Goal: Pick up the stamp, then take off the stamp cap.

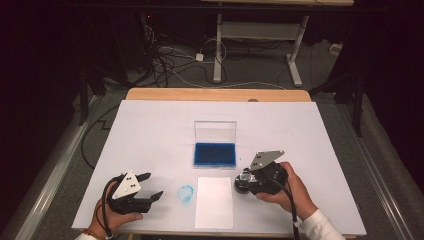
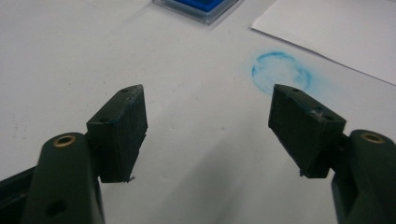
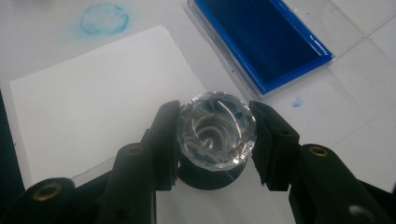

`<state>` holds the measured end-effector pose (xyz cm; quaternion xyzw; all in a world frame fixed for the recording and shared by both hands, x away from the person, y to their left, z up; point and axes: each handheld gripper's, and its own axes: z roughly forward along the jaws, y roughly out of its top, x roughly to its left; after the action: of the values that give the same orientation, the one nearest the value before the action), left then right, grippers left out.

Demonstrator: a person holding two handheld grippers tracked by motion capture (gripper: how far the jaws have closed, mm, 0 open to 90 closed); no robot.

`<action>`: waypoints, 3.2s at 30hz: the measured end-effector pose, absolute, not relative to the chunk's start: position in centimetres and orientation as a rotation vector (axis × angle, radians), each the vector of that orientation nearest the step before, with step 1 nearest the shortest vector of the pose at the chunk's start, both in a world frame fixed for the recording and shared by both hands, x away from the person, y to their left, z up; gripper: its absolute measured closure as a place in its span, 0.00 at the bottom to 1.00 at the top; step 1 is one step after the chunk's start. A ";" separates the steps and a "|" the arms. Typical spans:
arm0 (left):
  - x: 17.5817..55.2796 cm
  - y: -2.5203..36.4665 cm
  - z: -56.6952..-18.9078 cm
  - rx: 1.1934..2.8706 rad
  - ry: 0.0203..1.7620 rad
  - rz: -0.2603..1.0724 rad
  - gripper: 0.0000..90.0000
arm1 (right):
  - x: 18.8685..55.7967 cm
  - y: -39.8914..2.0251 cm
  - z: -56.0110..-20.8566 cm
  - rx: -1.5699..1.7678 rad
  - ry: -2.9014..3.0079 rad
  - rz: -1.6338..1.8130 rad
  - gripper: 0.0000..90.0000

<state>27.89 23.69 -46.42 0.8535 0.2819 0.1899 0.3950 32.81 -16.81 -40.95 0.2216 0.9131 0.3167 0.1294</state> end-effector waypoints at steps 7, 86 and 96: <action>28.3 23.2 -46.4 2.129 0.694 0.459 0.28 | 32.2 -18.0 -40.1 0.680 2.592 0.977 0.63; 28.3 12.5 -44.4 2.101 0.458 0.388 0.29 | 30.1 -8.8 -36.1 0.404 2.508 1.438 0.63; 28.2 12.5 -44.6 2.105 0.443 0.376 0.31 | 30.1 -8.6 -37.4 0.410 2.548 1.397 0.63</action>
<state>28.22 12.54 -44.56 0.8555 0.1800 0.1527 0.4608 30.06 -8.60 -37.44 0.1391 0.8637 0.4734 0.1031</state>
